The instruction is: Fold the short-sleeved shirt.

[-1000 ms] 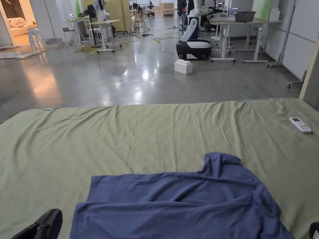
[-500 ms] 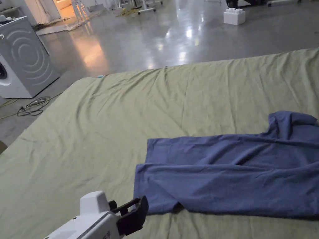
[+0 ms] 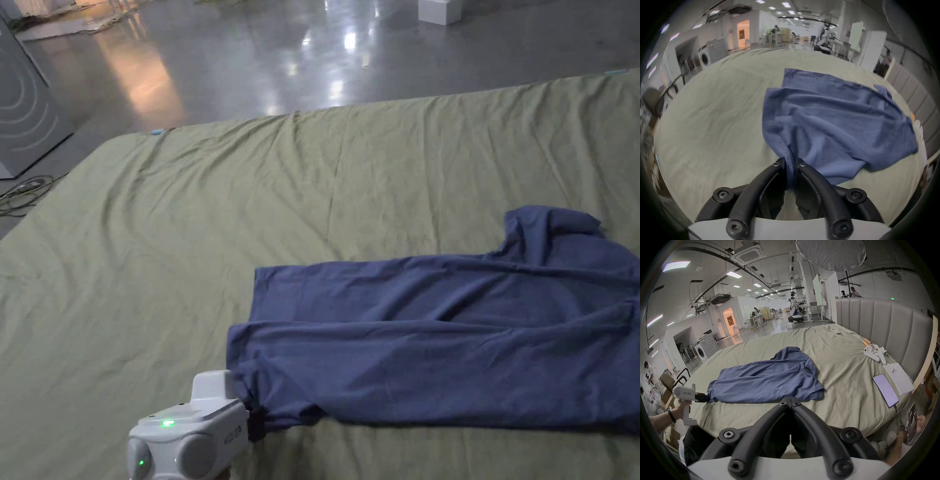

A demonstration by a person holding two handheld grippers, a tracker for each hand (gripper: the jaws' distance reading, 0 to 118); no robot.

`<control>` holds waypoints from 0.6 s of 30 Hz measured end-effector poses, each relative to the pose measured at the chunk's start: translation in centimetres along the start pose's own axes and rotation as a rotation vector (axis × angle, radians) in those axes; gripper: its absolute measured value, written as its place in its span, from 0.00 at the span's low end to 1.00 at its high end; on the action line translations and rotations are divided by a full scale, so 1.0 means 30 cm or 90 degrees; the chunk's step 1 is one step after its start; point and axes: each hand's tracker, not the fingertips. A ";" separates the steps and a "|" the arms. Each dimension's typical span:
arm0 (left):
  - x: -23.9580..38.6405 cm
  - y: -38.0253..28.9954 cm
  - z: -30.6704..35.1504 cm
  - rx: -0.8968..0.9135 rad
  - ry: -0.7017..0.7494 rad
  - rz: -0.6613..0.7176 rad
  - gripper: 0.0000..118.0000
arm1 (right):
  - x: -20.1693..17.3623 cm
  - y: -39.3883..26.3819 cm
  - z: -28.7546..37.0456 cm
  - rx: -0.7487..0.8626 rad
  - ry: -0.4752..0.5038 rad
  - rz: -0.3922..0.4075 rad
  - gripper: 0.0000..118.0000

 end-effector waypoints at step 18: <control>0.010 0.032 -0.043 -0.062 -0.007 -0.057 0.09 | 0.227 -0.031 -0.721 -0.158 -0.141 -0.171 0.48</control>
